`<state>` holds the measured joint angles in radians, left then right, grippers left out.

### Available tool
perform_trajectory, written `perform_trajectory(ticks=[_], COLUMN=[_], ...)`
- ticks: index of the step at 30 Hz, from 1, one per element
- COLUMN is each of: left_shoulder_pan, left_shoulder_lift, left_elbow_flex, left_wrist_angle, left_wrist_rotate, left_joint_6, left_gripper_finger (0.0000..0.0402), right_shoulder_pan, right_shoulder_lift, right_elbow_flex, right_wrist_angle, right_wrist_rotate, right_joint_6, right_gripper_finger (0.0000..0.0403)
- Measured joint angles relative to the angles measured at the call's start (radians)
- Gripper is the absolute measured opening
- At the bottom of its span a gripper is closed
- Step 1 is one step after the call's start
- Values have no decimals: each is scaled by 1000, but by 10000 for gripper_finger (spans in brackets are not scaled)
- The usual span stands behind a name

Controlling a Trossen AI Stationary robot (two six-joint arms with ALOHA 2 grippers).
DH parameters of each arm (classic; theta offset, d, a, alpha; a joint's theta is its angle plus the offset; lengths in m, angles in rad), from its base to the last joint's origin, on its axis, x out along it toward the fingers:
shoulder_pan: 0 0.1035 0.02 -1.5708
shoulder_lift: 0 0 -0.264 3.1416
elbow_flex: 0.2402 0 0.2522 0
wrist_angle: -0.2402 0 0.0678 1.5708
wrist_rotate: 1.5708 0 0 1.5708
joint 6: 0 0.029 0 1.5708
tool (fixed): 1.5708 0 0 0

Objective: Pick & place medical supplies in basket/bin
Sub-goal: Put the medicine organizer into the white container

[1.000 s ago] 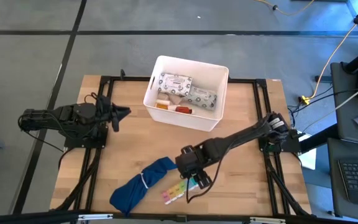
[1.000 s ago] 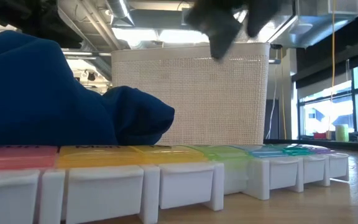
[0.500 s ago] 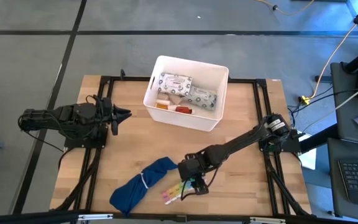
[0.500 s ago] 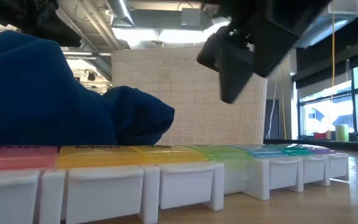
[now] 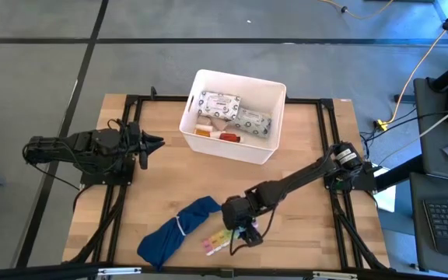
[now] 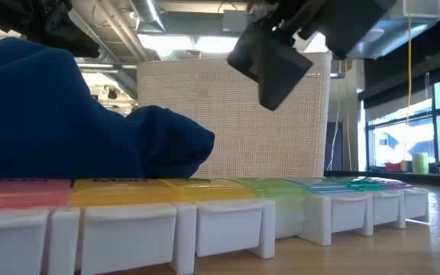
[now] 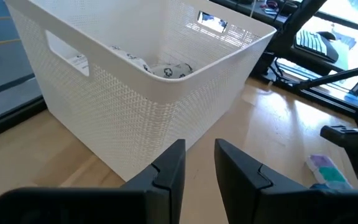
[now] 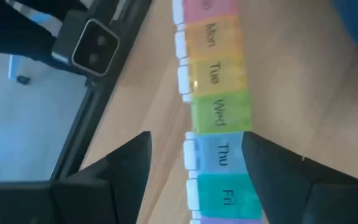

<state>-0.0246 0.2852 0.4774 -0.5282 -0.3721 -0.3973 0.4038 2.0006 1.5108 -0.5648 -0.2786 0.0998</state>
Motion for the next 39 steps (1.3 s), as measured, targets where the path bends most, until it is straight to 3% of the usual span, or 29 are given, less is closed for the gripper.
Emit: perform_trajectory(ticks=[10, 19, 23, 29, 32, 36, 39], left_shoulder_pan=[0, 0, 0, 0, 0, 0, 0], left_shoulder_lift=[0, 0, 0, 0, 0, 0, 0], left_elbow_flex=[0, 0, 0, 0, 0, 0, 0], left_wrist_angle=[0, 0, 0, 0, 0, 0, 0], left_wrist_rotate=[-1, -1, -1, -1, -1, -1, -3], left_joint_6=[-8, -10, -10, -9, -9, -9, -8], left_gripper_finger=[82, 82, 82, 82, 82, 82, 82], right_shoulder_pan=[-2, 0, 6, 49, 63, 65, 64], right_shoulder_lift=[0, 0, 0, 0, 0, 0, 0], right_elbow_flex=[0, 0, 1, 1, 1, 1, 1], right_wrist_angle=[22, 16, -24, -97, -107, -98, -91], right_wrist_rotate=[-5, -2, 73, 332, 317, 265, 305], right_joint_6=[153, -52, -4, -69, -104, -15, 36], right_gripper_finger=[264, 336, 355, 358, 358, 358, 358])
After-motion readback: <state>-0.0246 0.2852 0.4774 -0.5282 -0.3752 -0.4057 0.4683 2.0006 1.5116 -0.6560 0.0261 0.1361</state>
